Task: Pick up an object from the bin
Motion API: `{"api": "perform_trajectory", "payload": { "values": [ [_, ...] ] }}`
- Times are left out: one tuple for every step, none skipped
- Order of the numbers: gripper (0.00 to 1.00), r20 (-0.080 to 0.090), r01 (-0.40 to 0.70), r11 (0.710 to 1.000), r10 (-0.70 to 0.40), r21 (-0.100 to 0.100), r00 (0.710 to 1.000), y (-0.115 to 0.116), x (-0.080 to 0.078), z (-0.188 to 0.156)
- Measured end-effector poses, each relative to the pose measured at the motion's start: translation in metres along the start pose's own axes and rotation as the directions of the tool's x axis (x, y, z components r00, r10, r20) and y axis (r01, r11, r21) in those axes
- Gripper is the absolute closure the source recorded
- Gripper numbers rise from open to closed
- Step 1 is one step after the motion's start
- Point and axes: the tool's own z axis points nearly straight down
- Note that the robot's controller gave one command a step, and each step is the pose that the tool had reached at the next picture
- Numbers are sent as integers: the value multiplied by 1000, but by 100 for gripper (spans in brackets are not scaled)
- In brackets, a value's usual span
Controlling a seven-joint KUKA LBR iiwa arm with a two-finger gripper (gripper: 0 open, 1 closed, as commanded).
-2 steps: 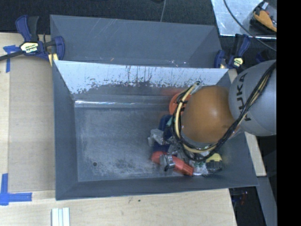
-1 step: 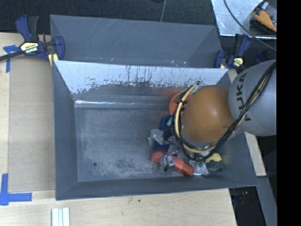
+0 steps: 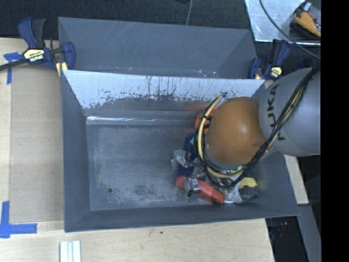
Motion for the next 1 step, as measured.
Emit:
{"api": "perform_trajectory", "payload": {
  "values": [
    [100,13,6,1000,-6,-11,1000,1,-2,-24]
  ]
}}
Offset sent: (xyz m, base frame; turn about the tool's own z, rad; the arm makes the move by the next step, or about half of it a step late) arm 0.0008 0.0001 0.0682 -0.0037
